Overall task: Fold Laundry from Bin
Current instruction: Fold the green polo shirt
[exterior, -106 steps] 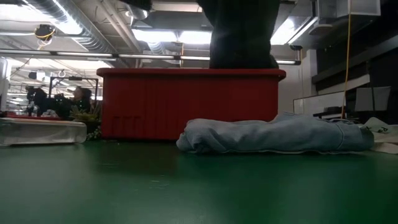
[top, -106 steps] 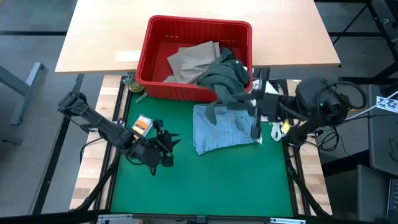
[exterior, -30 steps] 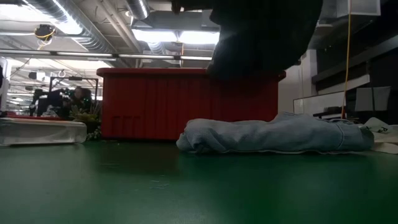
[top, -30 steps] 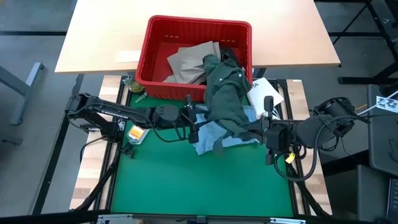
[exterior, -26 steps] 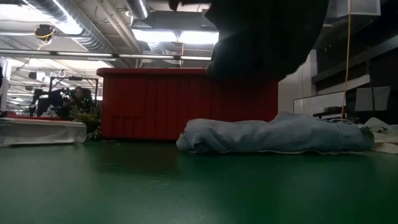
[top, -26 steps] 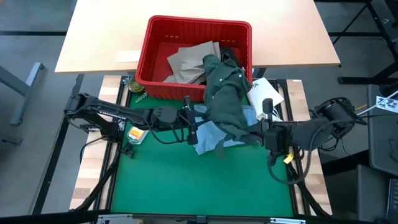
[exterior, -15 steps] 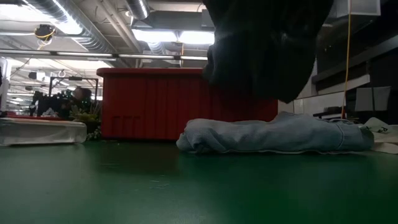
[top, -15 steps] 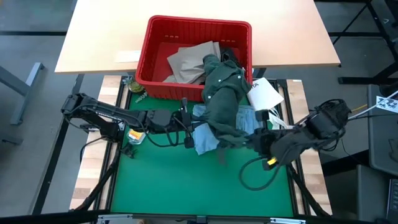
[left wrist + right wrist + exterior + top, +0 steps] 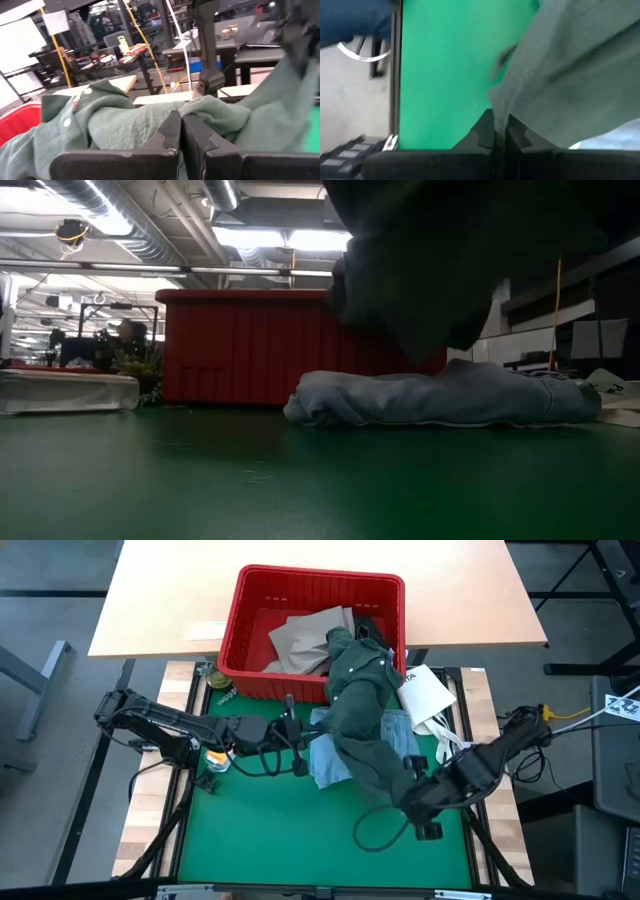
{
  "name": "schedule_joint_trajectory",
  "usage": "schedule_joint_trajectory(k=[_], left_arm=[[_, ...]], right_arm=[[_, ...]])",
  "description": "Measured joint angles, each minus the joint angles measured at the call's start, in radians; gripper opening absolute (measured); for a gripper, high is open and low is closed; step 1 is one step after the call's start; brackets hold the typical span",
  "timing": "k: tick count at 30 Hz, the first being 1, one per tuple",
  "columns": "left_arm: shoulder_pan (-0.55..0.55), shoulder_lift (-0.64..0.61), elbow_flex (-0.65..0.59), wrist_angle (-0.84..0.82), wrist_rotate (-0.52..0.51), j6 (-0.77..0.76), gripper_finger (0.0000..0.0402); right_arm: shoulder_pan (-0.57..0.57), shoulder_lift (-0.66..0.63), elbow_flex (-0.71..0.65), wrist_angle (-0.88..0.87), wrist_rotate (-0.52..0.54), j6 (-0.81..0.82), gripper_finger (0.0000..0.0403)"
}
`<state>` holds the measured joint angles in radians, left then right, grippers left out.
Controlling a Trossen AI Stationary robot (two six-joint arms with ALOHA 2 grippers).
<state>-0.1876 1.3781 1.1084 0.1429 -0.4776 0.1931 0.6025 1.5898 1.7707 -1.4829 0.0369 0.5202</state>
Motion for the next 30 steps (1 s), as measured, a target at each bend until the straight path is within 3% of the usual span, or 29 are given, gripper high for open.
schedule_joint_trajectory(k=[3,12,23,26,30], left_arm=[[-0.017,0.000,0.000,-0.003,0.028,0.000,0.0001],[-0.092,0.001,0.000,-0.013,0.032,0.000,0.0000],[-0.189,0.001,0.000,-0.204,0.034,-0.034,0.0000],[-0.214,0.001,0.000,-0.226,0.034,-0.035,0.0000],[-0.250,0.001,0.000,-0.256,0.035,-0.062,0.0000]], right_arm=[[0.000,0.000,-0.077,0.001,-0.063,0.049,0.0007],[-0.001,0.000,-0.250,0.035,-0.101,0.059,0.0008],[-0.001,-0.001,-0.311,0.049,-0.102,0.113,0.0008],[-0.001,-0.001,-0.322,0.050,-0.102,0.131,0.0023],[-0.001,-0.001,-0.334,0.047,-0.102,0.132,0.0073]])
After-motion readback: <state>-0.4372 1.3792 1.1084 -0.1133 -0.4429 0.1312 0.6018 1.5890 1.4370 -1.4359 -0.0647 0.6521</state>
